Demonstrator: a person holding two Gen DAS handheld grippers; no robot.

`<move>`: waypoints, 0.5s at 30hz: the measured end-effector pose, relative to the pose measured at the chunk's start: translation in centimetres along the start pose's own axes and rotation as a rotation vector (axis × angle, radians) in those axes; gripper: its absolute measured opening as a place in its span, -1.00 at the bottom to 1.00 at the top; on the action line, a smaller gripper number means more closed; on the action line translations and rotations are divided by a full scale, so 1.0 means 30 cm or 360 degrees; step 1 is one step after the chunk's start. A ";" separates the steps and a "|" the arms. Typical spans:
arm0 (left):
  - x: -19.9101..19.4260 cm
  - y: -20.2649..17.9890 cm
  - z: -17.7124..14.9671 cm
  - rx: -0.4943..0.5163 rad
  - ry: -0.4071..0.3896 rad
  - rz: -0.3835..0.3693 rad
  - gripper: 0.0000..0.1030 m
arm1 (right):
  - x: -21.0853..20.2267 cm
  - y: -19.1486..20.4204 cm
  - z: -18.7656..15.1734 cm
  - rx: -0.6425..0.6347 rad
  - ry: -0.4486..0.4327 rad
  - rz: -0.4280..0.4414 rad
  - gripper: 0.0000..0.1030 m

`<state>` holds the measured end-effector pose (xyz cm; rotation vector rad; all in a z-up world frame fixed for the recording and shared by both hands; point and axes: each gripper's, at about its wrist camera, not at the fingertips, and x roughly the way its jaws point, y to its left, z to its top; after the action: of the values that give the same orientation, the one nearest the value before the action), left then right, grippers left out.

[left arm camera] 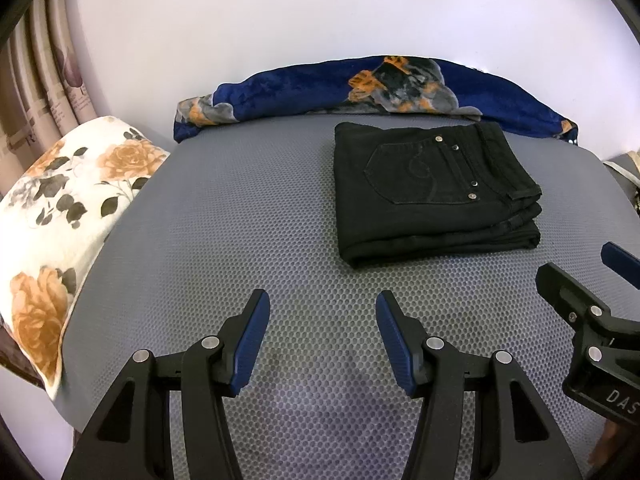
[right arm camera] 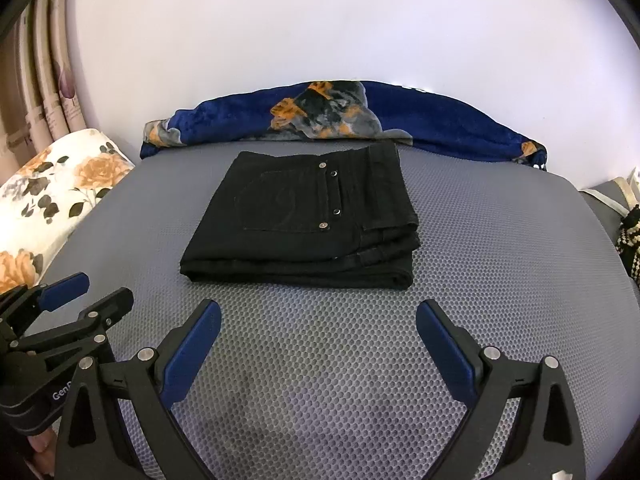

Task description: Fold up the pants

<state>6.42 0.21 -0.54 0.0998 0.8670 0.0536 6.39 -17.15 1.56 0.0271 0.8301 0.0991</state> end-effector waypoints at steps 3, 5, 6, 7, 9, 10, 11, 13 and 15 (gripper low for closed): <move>0.002 0.001 0.000 0.0000 0.0001 0.0003 0.09 | 0.001 0.001 -0.001 0.0002 0.0001 -0.0004 0.89; 0.002 0.001 -0.004 -0.0001 0.0004 0.0005 0.09 | 0.001 0.003 -0.002 0.0003 0.0002 -0.0004 0.89; 0.002 0.001 -0.004 0.0000 0.0005 0.0004 0.09 | 0.002 0.003 -0.002 0.0001 0.0004 -0.0007 0.89; 0.002 0.002 -0.005 0.0000 0.0006 0.0005 0.09 | 0.005 0.003 -0.001 0.0000 0.0009 -0.0006 0.89; 0.003 0.002 -0.005 0.0000 0.0007 0.0004 0.09 | 0.008 0.002 -0.004 0.0005 0.0013 -0.0004 0.89; 0.002 0.001 -0.004 -0.0001 0.0006 0.0005 0.09 | 0.008 0.002 -0.004 0.0006 0.0015 -0.0002 0.89; 0.002 0.001 -0.004 0.0000 0.0006 0.0006 0.09 | 0.009 0.002 -0.005 0.0006 0.0016 -0.0001 0.89; 0.001 0.000 -0.004 -0.0001 0.0007 0.0005 0.09 | 0.011 0.001 -0.006 0.0006 0.0016 -0.0001 0.89; 0.005 -0.002 -0.008 0.0000 0.0011 0.0007 0.09 | 0.013 0.001 -0.007 0.0003 0.0022 0.0003 0.89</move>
<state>6.34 0.19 -0.83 0.1018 0.8739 0.0578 6.49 -17.08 1.14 0.0292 0.8442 0.1006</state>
